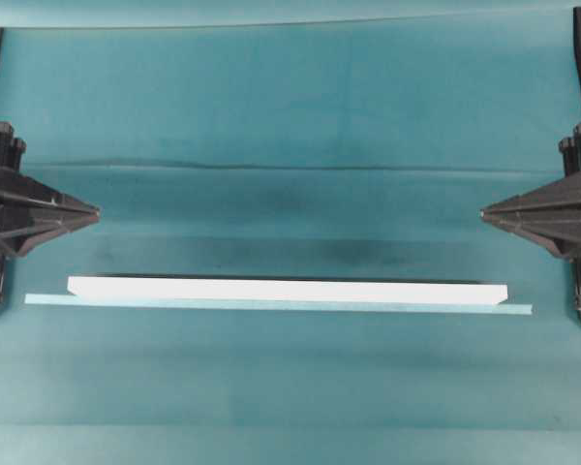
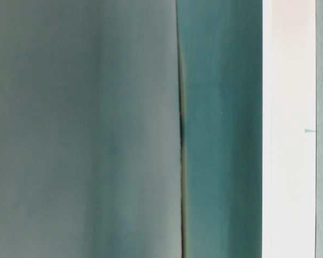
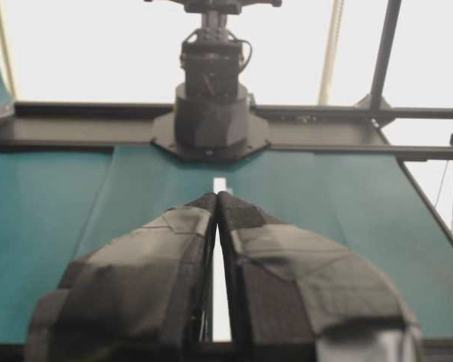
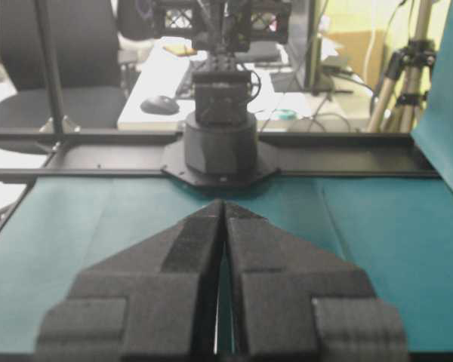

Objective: Lift a wooden board with both hands.
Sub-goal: 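Move both grippers down over the two ends of the white board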

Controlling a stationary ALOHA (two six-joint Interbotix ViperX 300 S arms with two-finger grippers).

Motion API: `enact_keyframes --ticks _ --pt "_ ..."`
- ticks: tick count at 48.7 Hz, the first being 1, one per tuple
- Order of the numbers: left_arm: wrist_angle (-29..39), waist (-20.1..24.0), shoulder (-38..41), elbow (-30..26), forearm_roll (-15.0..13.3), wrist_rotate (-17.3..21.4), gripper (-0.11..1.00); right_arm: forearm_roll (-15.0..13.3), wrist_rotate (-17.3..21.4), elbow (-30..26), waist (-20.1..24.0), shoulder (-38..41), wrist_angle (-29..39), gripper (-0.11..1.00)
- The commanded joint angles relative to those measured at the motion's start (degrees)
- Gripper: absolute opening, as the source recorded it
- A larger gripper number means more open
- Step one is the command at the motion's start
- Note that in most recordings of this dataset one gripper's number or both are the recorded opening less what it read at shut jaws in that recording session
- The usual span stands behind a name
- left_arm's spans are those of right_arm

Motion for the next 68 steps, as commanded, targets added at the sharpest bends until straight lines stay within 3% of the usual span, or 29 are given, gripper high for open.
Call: enact_keyframes --ticks 1,4,7,15,29,49,55,61,68 --pt "2.3 -1.0 2.2 -3.1 0.4 -1.9 0.14 0.7 1.1 -0.9 0.3 0.9 -0.3 0.10" --pt "4.7 -1.1 3.3 -4.8 0.7 -3.2 0.09 5.0 1.9 -2.4 0.2 1.7 3.5 0.11" --pt "7.1 -1.0 4.5 -6.6 0.9 -4.1 0.01 7.6 3.3 -4.0 -0.2 2.5 8.6 0.02" --pt "14.0 -1.0 7.0 -11.7 0.8 -4.8 -0.02 7.9 6.4 -8.8 -0.7 4.5 20.7 0.00" --pt "32.4 -0.9 12.9 -20.7 0.9 -5.3 -0.02 7.8 12.1 -17.3 -1.6 10.3 41.4 0.00" --pt "59.7 -0.9 24.6 -31.8 0.9 -6.6 -0.02 6.3 11.5 -28.1 -1.6 22.4 63.2 0.00" --pt "67.0 -0.9 28.7 -34.8 0.9 -6.2 -0.02 6.1 9.8 -32.1 -1.6 28.3 69.7 0.00" --pt "71.7 -0.9 31.6 -37.4 1.4 -5.0 -0.02 6.0 6.3 -34.8 -1.7 32.5 72.9 0.00" --pt "72.8 -0.8 33.1 -38.8 1.5 -2.2 -0.02 6.0 2.9 -36.7 -1.9 35.2 73.6 0.00"
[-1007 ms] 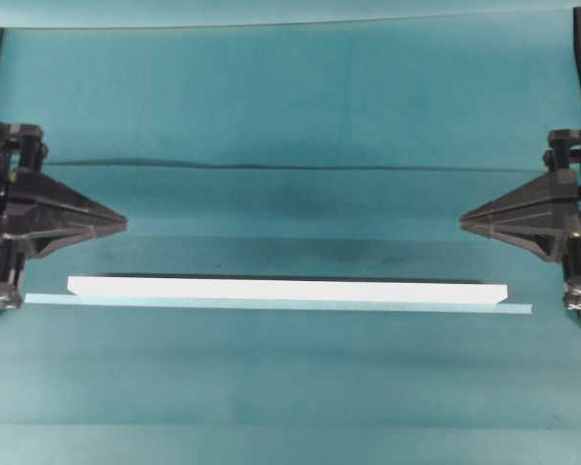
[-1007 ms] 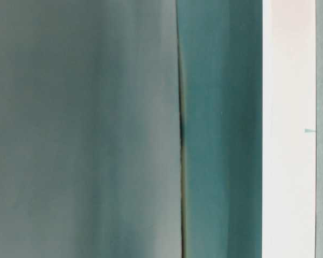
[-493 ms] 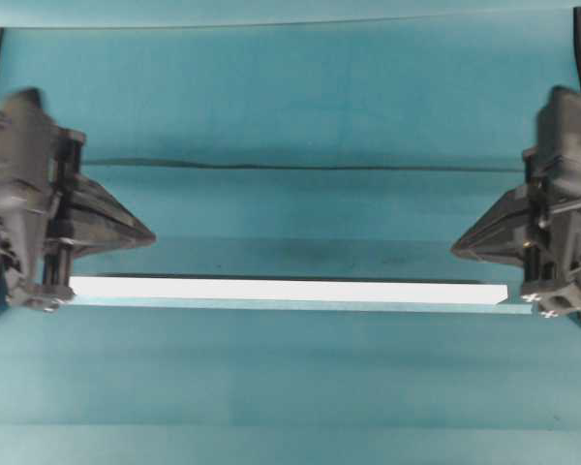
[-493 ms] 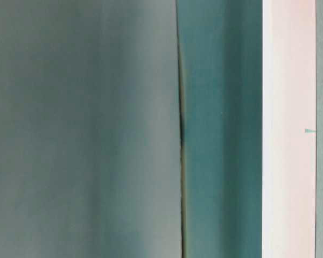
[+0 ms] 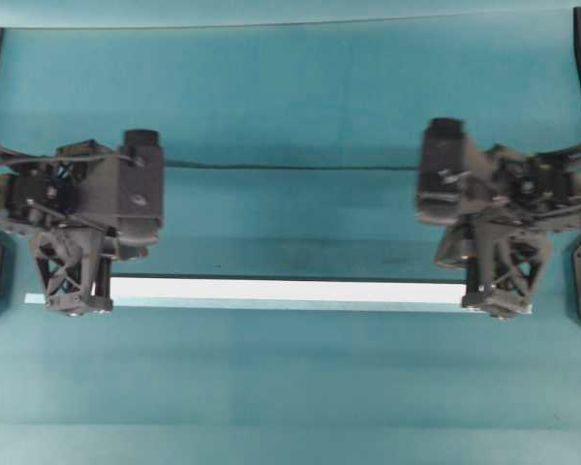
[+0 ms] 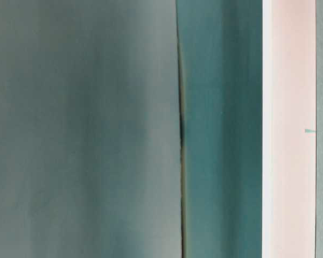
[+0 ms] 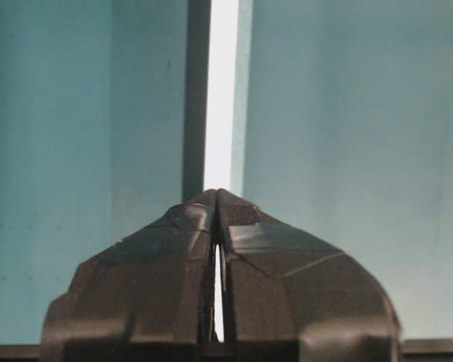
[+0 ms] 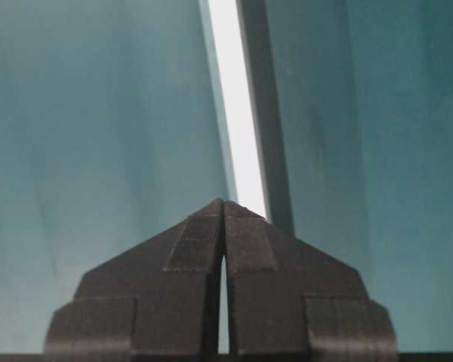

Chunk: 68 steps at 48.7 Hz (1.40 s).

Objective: Lift a wooden board with both hands.
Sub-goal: 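Move both grippers down over the two ends of the white board, then lower both open grippers around the board edges and close them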

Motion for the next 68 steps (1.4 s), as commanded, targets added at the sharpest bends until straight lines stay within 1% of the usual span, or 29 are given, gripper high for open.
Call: enact_keyframes --ticks 1,8,12,15,17,19,21,23,24,27,29,32,34,36,41,49,58,68 --pt "0.3 0.1 0.2 -2.0 0.2 1.2 -0.02 0.0 -1.8 -1.6 -0.4 1.2 0.2 0.00" --pt "0.6 0.7 0.4 -1.8 0.2 1.8 -0.02 -0.1 -2.6 -1.8 -0.9 2.2 1.1 0.00" --pt "1.1 1.1 0.4 -1.6 0.1 1.3 0.02 0.0 -2.7 -1.8 -1.0 2.5 2.5 0.03" --pt "1.3 1.1 0.5 -1.5 0.1 1.2 0.10 0.0 -2.8 -1.8 -1.0 2.9 3.3 0.07" --pt "1.3 1.1 0.5 -1.5 0.1 1.2 0.19 0.0 -2.9 -1.8 -1.0 3.1 3.4 0.12" --pt "1.2 1.2 0.5 -1.5 0.1 0.9 0.29 -0.1 -3.2 -1.8 -1.0 3.3 3.4 0.18" --pt "1.2 1.1 0.5 -1.5 0.1 0.9 0.41 0.0 -3.5 -1.8 -1.0 3.3 3.3 0.26" --pt "1.1 1.0 0.5 -1.4 0.1 0.8 0.54 -0.1 -4.0 -1.8 -1.0 3.4 3.0 0.37" --pt "1.1 1.0 0.5 -1.4 0.1 0.7 0.60 -0.1 -4.2 -1.8 -1.0 3.5 2.8 0.45" --pt "1.1 1.1 0.8 -1.2 0.1 0.7 0.78 -0.7 -4.7 -1.6 -1.0 4.0 2.5 0.64" --pt "1.1 1.1 1.0 -1.1 0.2 0.7 0.88 -1.5 -4.8 -1.6 -0.9 4.3 2.2 0.75" --pt "0.9 1.1 1.3 -0.9 0.2 0.7 0.97 -3.0 -4.8 -1.5 -0.6 5.0 1.8 0.88" --pt "0.7 1.1 1.7 -0.7 0.2 0.7 0.98 -3.9 -4.8 -1.7 -0.6 5.4 1.4 0.93" --pt "0.4 1.1 2.0 -0.4 0.2 0.6 0.96 -4.3 -4.8 -1.8 -0.5 6.0 1.0 0.95" --pt "-1.5 1.1 3.0 1.1 0.2 0.6 0.96 -4.4 -4.9 -1.8 -0.5 7.0 -0.1 0.94" --pt "-8.1 1.2 5.0 4.8 0.2 0.7 0.97 -4.4 -4.5 -0.2 -0.4 8.7 -1.8 0.95" --pt "-12.5 1.5 8.4 7.9 0.2 1.1 0.97 -4.3 -4.0 2.8 -0.1 10.6 -6.6 0.95" --pt "-17.8 1.4 12.2 9.8 0.2 1.1 0.97 -3.0 -4.0 5.0 1.0 13.5 -12.0 0.95"
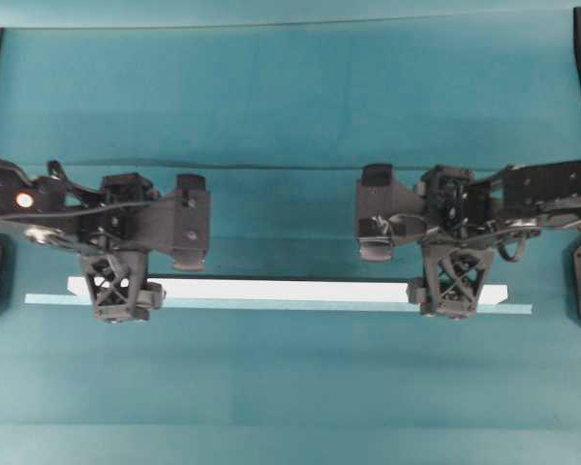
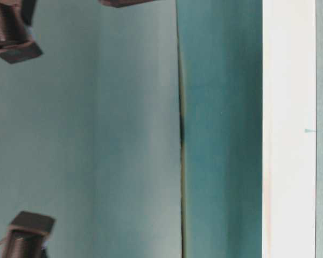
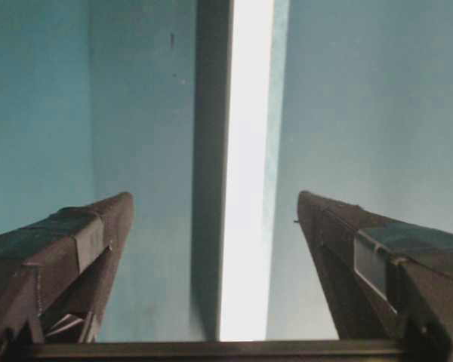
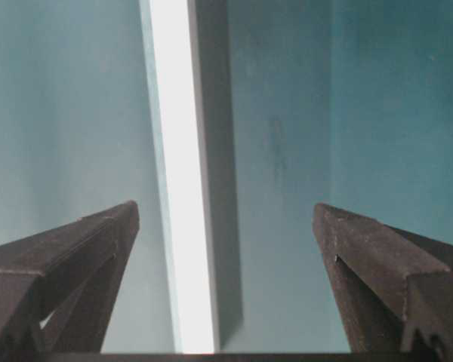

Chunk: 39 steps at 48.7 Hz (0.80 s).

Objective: Lift a wooden board with both hands.
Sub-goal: 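Lower both open grippers around the board edges and close them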

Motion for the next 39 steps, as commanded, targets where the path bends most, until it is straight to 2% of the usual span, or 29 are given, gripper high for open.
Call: enact_keyframes --ticks 1,24,39 --pt "-2.1 -0.1 0.9 0.0 0.2 0.1 0.97 0.8 0.3 0.5 1.0 1.9 -1.8 0.95" --pt "-6.5 -1.6 4.3 1.5 0.2 -0.2 0.97 1.1 0.4 2.0 2.4 6.4 -6.9 0.95" --pt "-7.9 -2.6 5.3 2.1 0.2 -0.3 0.97 1.1 3.1 5.7 2.6 6.9 -11.4 0.95"
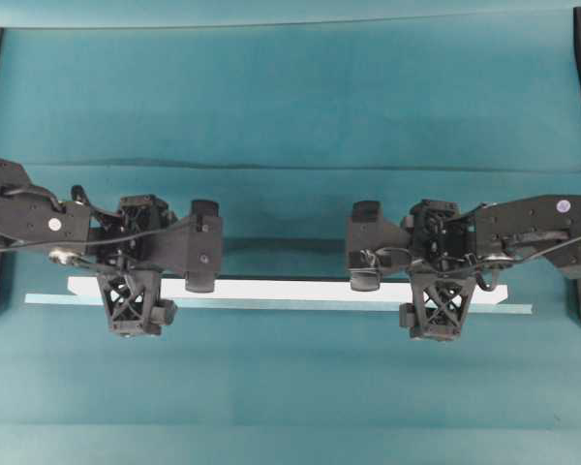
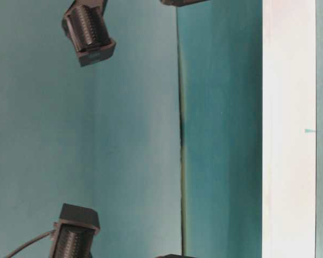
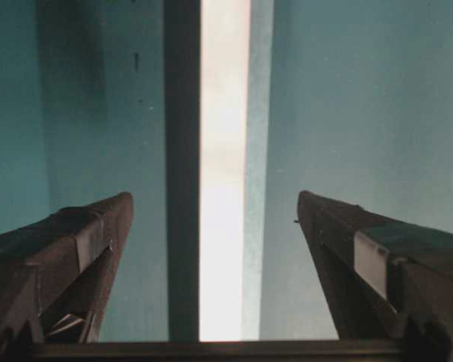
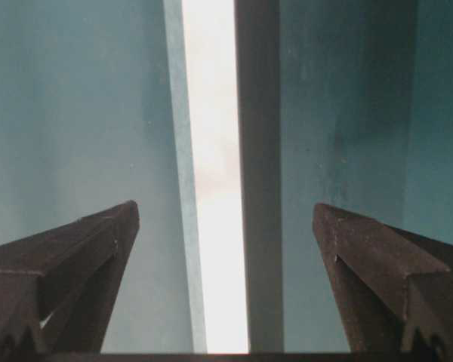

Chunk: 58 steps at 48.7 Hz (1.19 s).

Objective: Lift a wooden board with both hands.
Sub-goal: 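Lower both open grippers around the board edges and close them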

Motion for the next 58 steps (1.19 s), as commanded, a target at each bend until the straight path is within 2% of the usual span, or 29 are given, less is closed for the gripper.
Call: enact_keyframes --ticks 1,23,45,49,58 --pt "-0.9 -0.4 0.4 0.0 0.1 -0.2 0.97 0.1 1.1 0.7 0.4 0.6 -1.8 0.95" --pt "-5.5 -0.2 2.5 3.0 0.0 -0.4 0.97 0.1 1.0 1.8 0.4 4.0 -5.0 0.95" --pt "-6.0 -0.1 2.4 3.3 0.1 -0.4 0.94 -0.1 1.6 1.8 0.4 4.4 -5.9 0.92" --pt "-6.1 -0.3 2.4 3.3 0.1 -0.4 0.84 -0.1 1.7 1.8 0.4 4.4 -5.6 0.80" --pt "-6.3 -0.4 2.3 3.3 0.1 -0.2 0.30 0.1 1.4 1.8 0.4 4.5 -5.1 0.28"
